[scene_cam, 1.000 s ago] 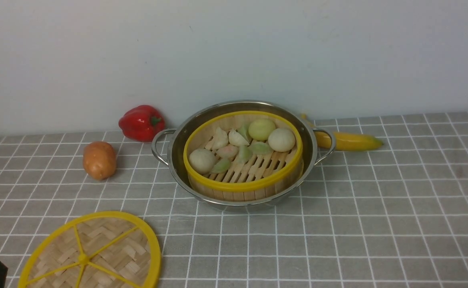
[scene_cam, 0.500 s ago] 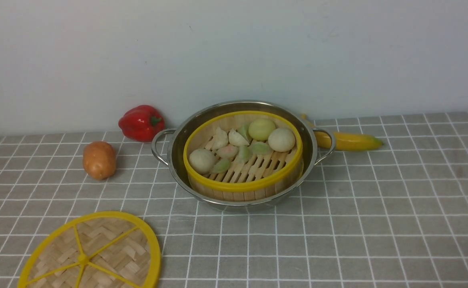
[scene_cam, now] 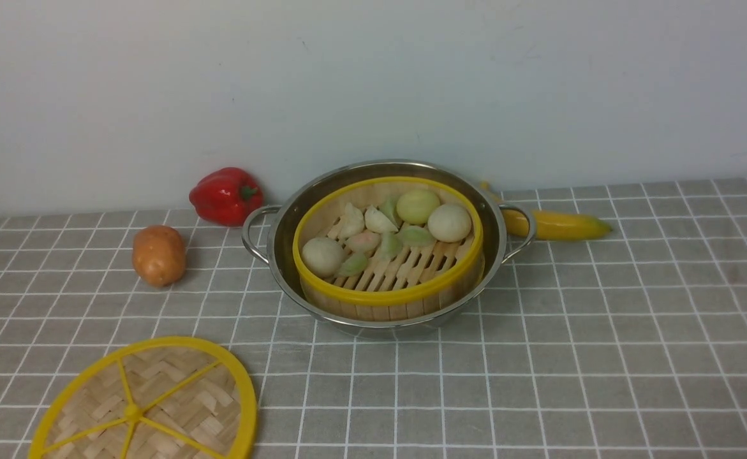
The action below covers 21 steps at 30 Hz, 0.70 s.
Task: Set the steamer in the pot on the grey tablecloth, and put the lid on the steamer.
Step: 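Grasp the bamboo steamer lid lying on the table by its centre knob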
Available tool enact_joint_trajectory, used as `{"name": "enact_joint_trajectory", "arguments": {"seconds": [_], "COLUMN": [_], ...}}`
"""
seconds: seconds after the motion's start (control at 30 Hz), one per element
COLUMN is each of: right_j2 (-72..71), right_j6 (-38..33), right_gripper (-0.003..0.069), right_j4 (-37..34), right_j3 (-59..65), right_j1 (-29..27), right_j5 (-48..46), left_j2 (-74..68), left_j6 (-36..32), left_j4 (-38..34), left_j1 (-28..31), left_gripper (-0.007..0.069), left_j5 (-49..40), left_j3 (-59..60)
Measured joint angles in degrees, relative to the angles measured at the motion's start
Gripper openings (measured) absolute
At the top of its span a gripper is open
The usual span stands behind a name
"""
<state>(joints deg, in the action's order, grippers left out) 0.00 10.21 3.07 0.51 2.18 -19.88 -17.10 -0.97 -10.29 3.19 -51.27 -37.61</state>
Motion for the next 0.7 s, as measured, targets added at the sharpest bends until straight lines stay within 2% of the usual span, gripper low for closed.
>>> {"name": "enact_joint_trajectory", "arguments": {"seconds": [0.03, 0.07, 0.17, 0.27, 0.43, 0.53, 0.7], "right_j2": [0.0, 0.0, 0.0, 0.0, 0.0, 0.0, 0.0], "right_j6": [0.1, 0.1, 0.1, 0.1, 0.1, 0.1, 0.1], "right_gripper": [0.0243, 0.0243, 0.0243, 0.0243, 0.0243, 0.0243, 0.0243], "right_j4": [0.0, 0.0, 0.0, 0.0, 0.0, 0.0, 0.0], "right_j3": [0.0, 0.0, 0.0, 0.0, 0.0, 0.0, 0.0], "right_j1": [0.0, 0.0, 0.0, 0.0, 0.0, 0.0, 0.0], "right_j5": [0.0, 0.0, 0.0, 0.0, 0.0, 0.0, 0.0], "left_j2": [-0.5, -4.6, -13.0, -20.9, -31.9, -40.5, -53.9], "left_j6": [-0.2, -1.0, -1.7, -1.8, -1.6, -1.2, -3.1], "left_j4": [0.3, 2.8, 8.0, 9.9, 9.8, 8.4, 6.3], "left_j1": [0.0, 0.0, 0.0, 0.0, 0.0, 0.0, 0.0], "left_gripper": [0.0244, 0.0244, 0.0244, 0.0244, 0.0244, 0.0253, 0.0321], "left_j5": [-0.9, -7.2, -16.1, -18.0, -16.5, -12.3, -6.8], "left_j3": [-0.4, -3.3, -7.3, -9.1, -9.5, -9.5, -9.5]}}
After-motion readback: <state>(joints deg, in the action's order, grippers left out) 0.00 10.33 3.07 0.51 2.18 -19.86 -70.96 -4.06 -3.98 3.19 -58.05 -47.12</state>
